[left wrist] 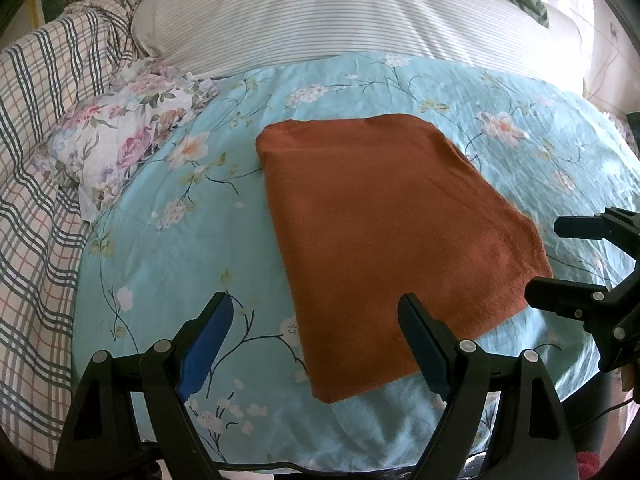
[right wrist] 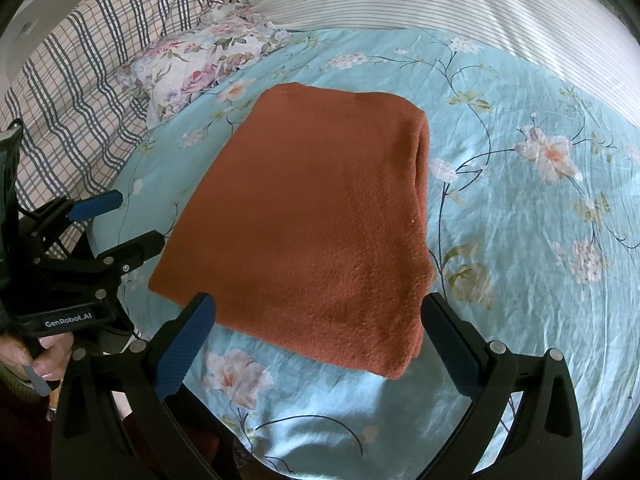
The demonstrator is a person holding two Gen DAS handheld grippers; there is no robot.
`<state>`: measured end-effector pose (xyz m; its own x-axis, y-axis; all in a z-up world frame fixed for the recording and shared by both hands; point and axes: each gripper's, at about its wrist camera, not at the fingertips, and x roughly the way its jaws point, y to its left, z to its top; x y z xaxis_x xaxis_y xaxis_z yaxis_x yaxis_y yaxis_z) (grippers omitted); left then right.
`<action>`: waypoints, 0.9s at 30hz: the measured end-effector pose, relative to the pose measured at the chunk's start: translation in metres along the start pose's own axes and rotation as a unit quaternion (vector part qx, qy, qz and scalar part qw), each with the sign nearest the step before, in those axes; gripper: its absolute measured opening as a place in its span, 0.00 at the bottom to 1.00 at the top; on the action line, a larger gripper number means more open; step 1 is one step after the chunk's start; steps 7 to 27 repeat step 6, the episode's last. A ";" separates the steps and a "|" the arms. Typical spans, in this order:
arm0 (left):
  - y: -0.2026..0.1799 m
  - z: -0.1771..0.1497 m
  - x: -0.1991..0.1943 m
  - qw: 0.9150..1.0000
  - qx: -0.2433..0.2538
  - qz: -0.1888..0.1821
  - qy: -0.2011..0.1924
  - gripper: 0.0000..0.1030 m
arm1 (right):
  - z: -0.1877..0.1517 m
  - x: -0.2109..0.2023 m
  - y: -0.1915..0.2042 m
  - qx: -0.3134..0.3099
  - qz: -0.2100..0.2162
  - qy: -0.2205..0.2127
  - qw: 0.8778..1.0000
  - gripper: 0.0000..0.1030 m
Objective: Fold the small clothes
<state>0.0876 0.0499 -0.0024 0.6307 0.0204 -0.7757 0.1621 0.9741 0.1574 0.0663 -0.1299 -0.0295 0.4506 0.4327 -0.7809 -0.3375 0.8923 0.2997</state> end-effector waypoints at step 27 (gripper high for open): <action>-0.001 -0.001 -0.001 1.000 -0.001 0.000 0.001 0.82 | 0.000 0.000 -0.001 0.000 0.001 0.000 1.000 0.99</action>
